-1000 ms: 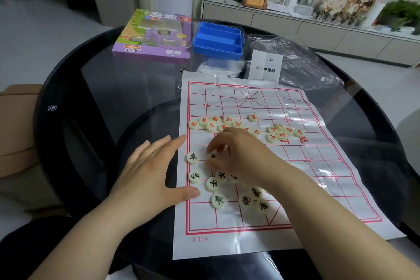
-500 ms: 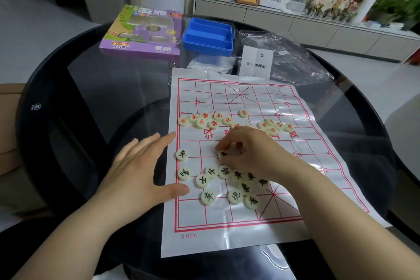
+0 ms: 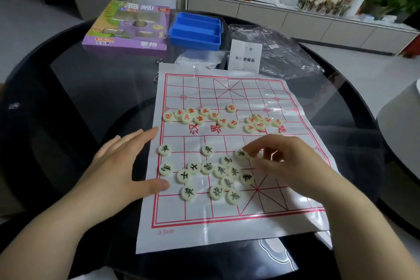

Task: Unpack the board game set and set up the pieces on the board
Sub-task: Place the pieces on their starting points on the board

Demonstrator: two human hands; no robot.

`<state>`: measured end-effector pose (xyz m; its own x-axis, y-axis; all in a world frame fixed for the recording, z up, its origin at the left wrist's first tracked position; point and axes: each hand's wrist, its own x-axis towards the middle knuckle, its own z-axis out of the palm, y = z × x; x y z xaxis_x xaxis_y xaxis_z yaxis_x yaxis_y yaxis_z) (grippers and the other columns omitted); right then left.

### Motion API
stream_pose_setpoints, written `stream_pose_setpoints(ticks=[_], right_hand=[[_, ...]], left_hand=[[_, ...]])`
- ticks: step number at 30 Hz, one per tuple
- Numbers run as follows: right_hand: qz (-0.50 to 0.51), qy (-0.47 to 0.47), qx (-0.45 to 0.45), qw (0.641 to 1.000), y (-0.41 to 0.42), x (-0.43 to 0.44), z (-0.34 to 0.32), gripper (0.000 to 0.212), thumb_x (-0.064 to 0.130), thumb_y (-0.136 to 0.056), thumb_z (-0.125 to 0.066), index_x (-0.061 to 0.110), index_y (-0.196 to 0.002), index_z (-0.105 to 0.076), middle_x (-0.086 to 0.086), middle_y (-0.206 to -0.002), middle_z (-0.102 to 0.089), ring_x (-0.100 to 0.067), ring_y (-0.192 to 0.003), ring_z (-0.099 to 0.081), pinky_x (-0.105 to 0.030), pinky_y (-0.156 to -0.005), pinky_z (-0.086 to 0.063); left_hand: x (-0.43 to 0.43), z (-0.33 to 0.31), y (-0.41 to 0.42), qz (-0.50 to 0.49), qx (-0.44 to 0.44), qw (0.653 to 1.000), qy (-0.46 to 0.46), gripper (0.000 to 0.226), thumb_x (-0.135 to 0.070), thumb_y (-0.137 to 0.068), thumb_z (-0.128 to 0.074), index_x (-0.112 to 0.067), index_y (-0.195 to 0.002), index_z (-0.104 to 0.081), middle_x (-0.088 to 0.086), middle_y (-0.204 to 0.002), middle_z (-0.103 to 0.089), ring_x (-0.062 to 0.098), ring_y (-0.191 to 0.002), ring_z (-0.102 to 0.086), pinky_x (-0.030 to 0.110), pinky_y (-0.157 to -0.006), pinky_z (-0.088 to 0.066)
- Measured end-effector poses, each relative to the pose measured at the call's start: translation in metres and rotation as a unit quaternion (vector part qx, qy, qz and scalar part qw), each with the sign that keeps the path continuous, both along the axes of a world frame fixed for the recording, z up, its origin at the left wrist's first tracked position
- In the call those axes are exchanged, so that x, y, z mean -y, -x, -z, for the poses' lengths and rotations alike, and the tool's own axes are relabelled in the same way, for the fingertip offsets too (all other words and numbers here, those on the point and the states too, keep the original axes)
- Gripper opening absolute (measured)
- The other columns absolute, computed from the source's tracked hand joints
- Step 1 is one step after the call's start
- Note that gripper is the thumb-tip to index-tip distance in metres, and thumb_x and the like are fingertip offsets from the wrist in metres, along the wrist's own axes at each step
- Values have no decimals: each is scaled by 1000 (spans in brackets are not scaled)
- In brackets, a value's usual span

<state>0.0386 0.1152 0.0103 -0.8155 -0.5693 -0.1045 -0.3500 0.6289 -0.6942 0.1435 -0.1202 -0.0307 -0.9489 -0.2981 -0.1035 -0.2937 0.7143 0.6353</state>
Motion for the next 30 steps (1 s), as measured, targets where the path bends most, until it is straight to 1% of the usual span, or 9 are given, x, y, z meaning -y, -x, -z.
stream_pose_setpoints(ticks=[2,4,9,13,17,19,22,26,30], right_hand=[[14,-34,-35,999,2,-3,7,25,8,-84,-59,30,-95,-63,24,-78,-50,3,-64,-47,-1,-60,-39],[27,-48,-59,997,6,-6,11,29,7,-84,-57,24,-108,-62,21,-83,-45,1,-66,-43,0,-62,-38],[6,-28,-91,995,7,-1,20,31,21,-83,-63,24,-114,-59,22,-91,-39,5,-80,-42,-4,-68,-35],[2,-46,-116,992,7,11,28,34,27,-81,-65,20,-114,-61,6,-104,-45,-13,-106,-40,-20,-87,-35],[7,-55,-136,989,8,11,30,31,29,-81,-65,16,-108,-60,2,-109,-52,-15,-105,-41,-22,-86,-36],[4,-57,-148,987,9,8,30,29,27,-82,-63,16,-109,-61,2,-109,-55,-13,-102,-39,-18,-78,-30],[-2,-51,-168,984,12,3,31,28,20,-87,-58,18,-115,-61,2,-113,-57,-8,-98,-32,-12,-73,-22],[-24,-52,-166,984,13,5,33,33,12,-91,-50,21,-121,-58,1,-118,-54,-11,-99,-33,-15,-78,-22],[-19,-26,-145,989,12,2,33,40,12,-90,-51,21,-128,-50,3,-120,-53,-12,-107,-37,-15,-87,-25]], left_hand=[[1,0,0,-1,-5,1000,-9,92,-41,-63,-74,-53,-130,-12,-19,-149,-16,14,-140,-2,38,-113,-10],[1,1,0,1,-9,1000,-10,88,-40,-63,-75,-57,-121,-10,-18,-148,-17,14,-140,-2,38,-113,-10],[1,2,1,-2,-8,1000,-7,88,-38,-62,-75,-55,-122,-13,-16,-148,-19,15,-140,-5,40,-113,-11],[1,3,2,-10,0,1000,3,93,-38,-62,-76,-45,-136,-19,-14,-149,-21,16,-139,-8,42,-113,-13],[0,2,3,-8,2,1000,6,95,-43,-58,-74,-43,-137,-21,-13,-149,-22,16,-139,-9,43,-114,-14],[0,3,3,-10,1,1000,6,94,-39,-60,-75,-43,-137,-21,-12,-149,-20,17,-140,-8,42,-114,-12],[1,3,2,-3,-1,1000,10,96,-48,-54,-71,-44,-136,-21,-12,-149,-21,17,-140,-8,42,-114,-12],[0,3,3,-9,-4,1000,7,91,-37,-61,-76,-48,-131,-17,-13,-149,-19,17,-140,-6,42,-113,-12],[2,4,3,-6,2,1000,18,94,-39,-61,-75,-43,-137,-19,-12,-150,-19,17,-140,-7,42,-114,-12]])
